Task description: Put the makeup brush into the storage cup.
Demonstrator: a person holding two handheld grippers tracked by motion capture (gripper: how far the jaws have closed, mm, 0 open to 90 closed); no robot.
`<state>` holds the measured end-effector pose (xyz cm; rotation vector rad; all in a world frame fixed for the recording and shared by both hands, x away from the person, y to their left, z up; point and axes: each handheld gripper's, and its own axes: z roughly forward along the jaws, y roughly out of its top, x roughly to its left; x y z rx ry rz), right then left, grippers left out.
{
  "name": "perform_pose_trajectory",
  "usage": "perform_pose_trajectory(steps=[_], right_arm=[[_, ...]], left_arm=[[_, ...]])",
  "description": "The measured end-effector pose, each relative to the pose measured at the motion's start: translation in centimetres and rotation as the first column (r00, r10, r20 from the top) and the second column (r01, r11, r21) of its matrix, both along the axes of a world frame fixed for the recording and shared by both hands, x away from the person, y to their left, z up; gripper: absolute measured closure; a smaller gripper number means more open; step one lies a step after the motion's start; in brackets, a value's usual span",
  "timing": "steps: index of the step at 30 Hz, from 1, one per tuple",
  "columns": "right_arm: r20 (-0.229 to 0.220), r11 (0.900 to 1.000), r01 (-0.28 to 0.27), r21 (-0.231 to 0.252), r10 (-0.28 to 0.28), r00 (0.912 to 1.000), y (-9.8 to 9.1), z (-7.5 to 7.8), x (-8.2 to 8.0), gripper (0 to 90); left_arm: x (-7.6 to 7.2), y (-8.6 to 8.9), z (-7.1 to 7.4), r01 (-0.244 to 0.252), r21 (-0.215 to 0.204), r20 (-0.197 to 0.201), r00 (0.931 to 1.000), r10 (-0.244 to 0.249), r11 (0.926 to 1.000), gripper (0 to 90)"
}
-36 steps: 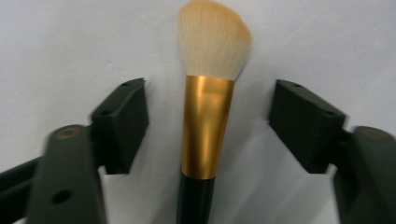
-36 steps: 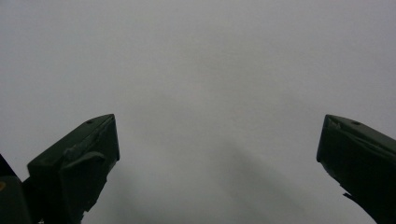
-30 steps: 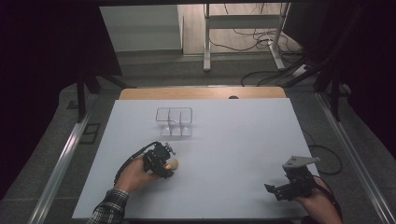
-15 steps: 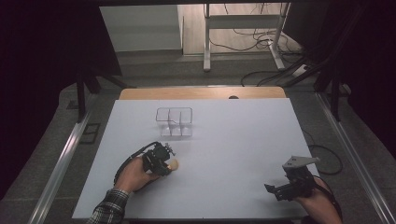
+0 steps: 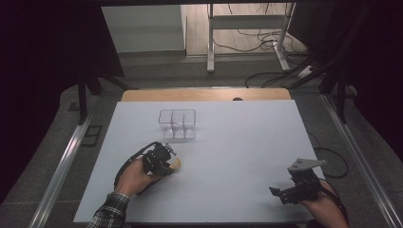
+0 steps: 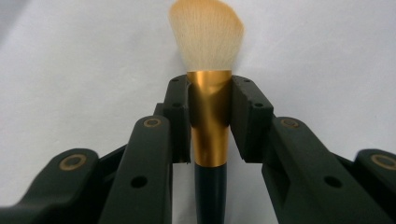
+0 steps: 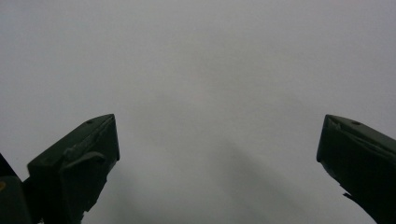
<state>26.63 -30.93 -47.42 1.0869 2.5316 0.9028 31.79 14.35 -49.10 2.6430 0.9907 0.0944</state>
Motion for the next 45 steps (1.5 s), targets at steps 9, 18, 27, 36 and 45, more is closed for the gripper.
perform_pose_trajectory(steps=[9, 18, 27, 36, 45], right_arm=[[0.000, 1.0000, -0.001, -0.002, 0.001, 1.0000, 0.0, 0.0, 0.0, 0.0], [0.002, 1.0000, 0.000, 0.000, 0.000, 1.0000, 0.0, 0.0, 0.0, 0.0], [0.002, 0.9999, 0.008, 0.008, -0.008, 1.0000, -0.1, 0.1, 0.0, 0.0], [0.001, 0.9999, 0.008, 0.011, -0.008, 1.0000, -0.1, 0.1, 0.0, 0.0], [0.006, 0.9997, 0.013, 0.021, -0.013, 0.9999, -0.2, 0.3, 0.0, 0.0]], left_arm=[[-0.3, 0.4, 1.1, -0.021, -0.051, 0.037, 0.9991, 0.023, 0.9985, 70.4], [-0.6, 0.6, 2.0, -0.023, -0.078, 0.075, 0.9968, 0.029, 0.9967, 70.5], [-0.9, 1.0, 2.8, -0.036, -0.116, 0.113, 0.9924, 0.050, 0.9926, 70.4], [-1.2, 1.5, 3.7, -0.051, -0.164, 0.158, 0.9844, 0.078, 0.9851, 70.4], [-1.3, 1.9, 4.2, -0.051, -0.198, 0.170, 0.9816, 0.086, 0.9788, 70.4]])
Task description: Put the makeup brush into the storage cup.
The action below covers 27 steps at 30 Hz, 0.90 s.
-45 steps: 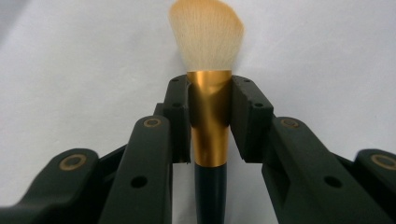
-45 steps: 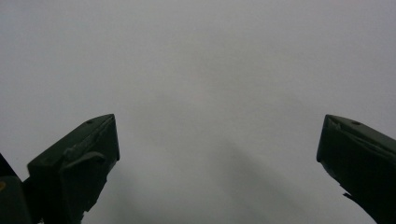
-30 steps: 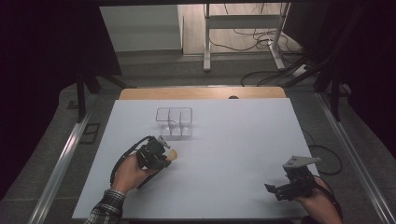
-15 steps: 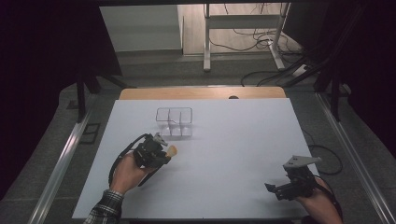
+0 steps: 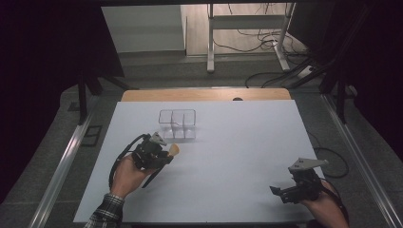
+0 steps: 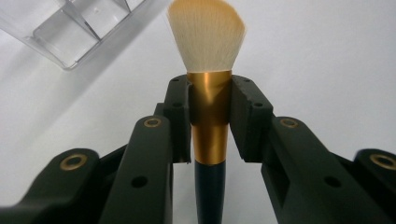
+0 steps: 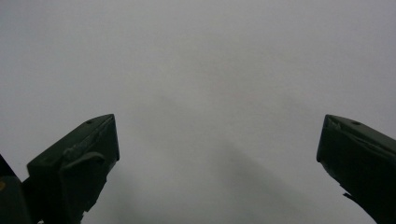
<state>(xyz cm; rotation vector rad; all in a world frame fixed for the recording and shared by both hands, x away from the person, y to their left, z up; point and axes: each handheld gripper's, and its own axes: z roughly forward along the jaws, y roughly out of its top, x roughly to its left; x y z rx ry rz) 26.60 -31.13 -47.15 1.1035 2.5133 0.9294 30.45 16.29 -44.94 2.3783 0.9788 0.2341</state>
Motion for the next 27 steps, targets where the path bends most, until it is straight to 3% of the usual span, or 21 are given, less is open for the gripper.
perform_pose_trajectory(steps=[14, 27], right_arm=[[0.008, 0.9999, 0.003, 0.016, -0.003, 1.0000, 0.0, 0.1, 0.0, 0.0], [0.004, 0.9999, 0.003, 0.014, -0.003, 1.0000, 0.0, 0.0, 0.0, 0.0]], left_arm=[[-0.2, 0.4, 1.0, -0.025, -0.073, 0.080, 0.9963, 0.031, 0.9970, 70.4], [-0.1, 0.4, 1.4, -0.033, -0.118, 0.113, 0.9925, 0.046, 0.9925, 70.4]])
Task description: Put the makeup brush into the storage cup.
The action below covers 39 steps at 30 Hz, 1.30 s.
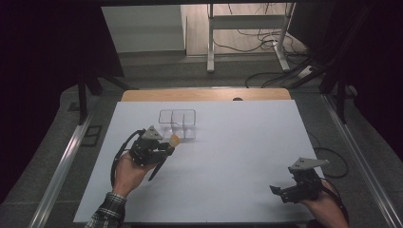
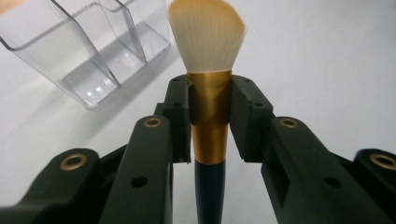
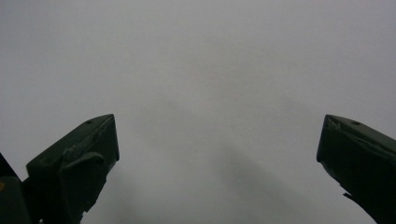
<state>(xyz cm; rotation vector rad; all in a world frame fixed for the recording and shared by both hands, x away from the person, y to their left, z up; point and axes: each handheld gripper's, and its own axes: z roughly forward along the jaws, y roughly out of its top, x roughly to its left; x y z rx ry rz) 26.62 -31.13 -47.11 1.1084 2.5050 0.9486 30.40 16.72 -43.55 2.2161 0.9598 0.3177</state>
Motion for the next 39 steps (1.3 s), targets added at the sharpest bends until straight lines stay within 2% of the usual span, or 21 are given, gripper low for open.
perform_pose_trajectory(steps=[19, 23, 39], right_arm=[[0.000, 1.0000, -0.002, 0.002, 0.002, 1.0000, 0.0, 0.0, 0.0, 0.0], [-0.002, 1.0000, 0.000, 0.000, 0.000, 1.0000, 0.0, 0.0, 0.0, 0.0], [-0.005, 1.0000, 0.000, 0.004, 0.000, 1.0000, 0.0, 0.0, 0.0, 0.0]], left_arm=[[0.5, 0.3, 0.8, -0.027, -0.073, 0.050, 0.9983, 0.031, 0.9970, 70.4], [0.9, 0.4, 1.0, -0.033, -0.099, 0.057, 0.9976, 0.039, 0.9946, 70.4], [2.1, 0.8, 1.6, -0.056, -0.158, 0.078, 0.9946, 0.069, 0.9859, 70.4]])
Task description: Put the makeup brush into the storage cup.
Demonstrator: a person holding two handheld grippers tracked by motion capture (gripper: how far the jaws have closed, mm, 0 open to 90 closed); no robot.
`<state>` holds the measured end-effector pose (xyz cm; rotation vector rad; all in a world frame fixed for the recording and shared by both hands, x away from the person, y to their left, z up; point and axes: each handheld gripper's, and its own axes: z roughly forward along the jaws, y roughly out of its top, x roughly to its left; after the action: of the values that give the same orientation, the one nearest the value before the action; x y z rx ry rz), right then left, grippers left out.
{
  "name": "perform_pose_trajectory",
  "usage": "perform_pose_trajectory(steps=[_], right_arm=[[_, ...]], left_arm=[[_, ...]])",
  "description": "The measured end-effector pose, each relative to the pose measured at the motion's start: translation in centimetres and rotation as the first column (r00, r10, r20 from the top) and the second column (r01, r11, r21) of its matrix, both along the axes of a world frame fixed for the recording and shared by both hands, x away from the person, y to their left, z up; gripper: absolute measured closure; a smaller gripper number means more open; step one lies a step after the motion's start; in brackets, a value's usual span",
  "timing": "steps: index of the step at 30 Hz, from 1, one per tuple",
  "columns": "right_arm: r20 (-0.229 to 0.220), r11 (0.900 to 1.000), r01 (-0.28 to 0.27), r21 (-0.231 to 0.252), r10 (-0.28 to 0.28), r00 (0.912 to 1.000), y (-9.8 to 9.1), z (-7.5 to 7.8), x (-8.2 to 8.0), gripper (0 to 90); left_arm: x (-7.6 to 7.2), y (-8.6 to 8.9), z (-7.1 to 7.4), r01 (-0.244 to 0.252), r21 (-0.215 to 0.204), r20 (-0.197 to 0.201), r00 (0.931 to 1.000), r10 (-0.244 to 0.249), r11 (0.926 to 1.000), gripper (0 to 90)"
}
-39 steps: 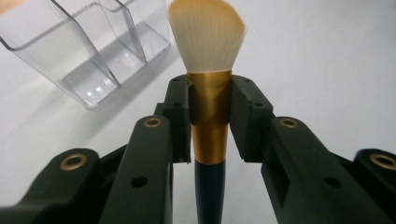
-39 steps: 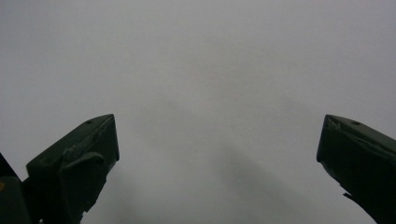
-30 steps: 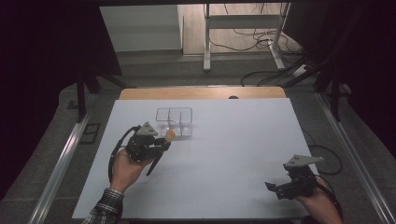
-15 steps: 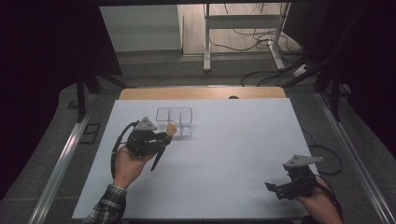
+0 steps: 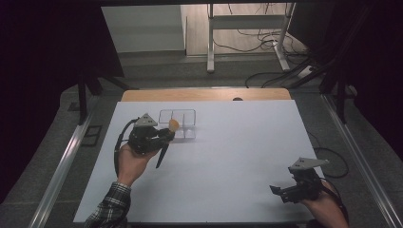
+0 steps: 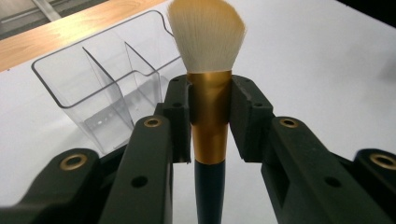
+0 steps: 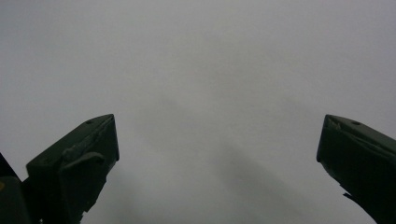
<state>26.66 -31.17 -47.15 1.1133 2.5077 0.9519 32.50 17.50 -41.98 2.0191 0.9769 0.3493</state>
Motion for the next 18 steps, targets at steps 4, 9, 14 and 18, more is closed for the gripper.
perform_pose_trajectory(steps=[4, 9, 14, 18], right_arm=[[-0.001, 1.0000, 0.000, 0.000, 0.000, 1.0000, 0.0, 0.0, 0.0, 0.0], [-0.003, 1.0000, -0.002, -0.002, 0.002, 1.0000, 0.0, 0.0, 0.0, 0.0], [-0.001, 1.0000, -0.002, -0.002, 0.002, 1.0000, 0.0, 0.0, 0.0, 0.0], [0.001, 1.0000, -0.001, 0.000, 0.001, 1.0000, -0.1, 0.0, 0.0, 0.0]], left_arm=[[0.3, -0.1, 0.1, -0.004, -0.011, 0.004, 1.0000, 0.004, 0.9999, 70.4], [0.8, -0.1, 0.2, -0.015, -0.033, 0.010, 0.9998, 0.015, 0.9994, 70.4], [1.3, -0.1, 0.5, -0.026, -0.051, 0.020, 0.9994, 0.027, 0.9984, 70.4], [1.7, -0.2, 0.8, -0.039, -0.072, 0.029, 0.9987, 0.041, 0.9966, 70.4]])
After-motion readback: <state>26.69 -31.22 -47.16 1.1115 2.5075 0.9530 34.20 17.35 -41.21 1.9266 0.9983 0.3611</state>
